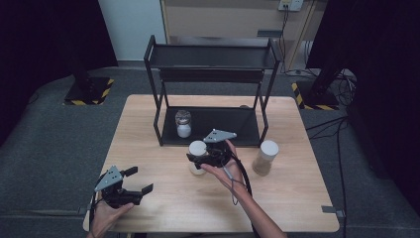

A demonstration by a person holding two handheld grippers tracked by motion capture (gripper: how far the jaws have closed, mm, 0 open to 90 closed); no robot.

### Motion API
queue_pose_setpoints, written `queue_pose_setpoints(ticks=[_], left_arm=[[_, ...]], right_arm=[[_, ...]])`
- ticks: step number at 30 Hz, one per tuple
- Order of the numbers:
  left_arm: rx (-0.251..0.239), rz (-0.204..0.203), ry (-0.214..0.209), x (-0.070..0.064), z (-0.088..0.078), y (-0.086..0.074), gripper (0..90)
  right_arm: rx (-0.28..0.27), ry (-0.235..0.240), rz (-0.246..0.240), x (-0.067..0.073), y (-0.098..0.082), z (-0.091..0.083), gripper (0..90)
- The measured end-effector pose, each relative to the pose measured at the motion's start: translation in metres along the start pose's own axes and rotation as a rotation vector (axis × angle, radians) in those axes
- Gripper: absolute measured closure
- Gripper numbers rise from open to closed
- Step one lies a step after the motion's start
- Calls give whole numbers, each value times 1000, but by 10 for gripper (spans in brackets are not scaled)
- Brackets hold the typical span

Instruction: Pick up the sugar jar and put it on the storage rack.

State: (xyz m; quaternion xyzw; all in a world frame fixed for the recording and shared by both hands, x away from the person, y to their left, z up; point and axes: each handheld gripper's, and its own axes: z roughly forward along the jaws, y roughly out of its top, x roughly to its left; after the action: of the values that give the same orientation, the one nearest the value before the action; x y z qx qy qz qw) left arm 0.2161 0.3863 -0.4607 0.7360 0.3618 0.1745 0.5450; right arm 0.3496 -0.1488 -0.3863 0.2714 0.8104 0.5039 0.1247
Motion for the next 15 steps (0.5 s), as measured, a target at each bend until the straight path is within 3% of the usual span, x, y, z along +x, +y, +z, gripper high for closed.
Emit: queue_pose_setpoints(ticks=[5,9,15], left_arm=[[1,1,-1,0,0,0,41],[1,-1,-2,0,0,0,41],[4,2,-5,1,1,0,42]], right_arm=[[1,-8,-4,1,-5,4,225],[-7,-21,-25,4,-11,6,331],[-5,-24,-40,6,-10,5,336]])
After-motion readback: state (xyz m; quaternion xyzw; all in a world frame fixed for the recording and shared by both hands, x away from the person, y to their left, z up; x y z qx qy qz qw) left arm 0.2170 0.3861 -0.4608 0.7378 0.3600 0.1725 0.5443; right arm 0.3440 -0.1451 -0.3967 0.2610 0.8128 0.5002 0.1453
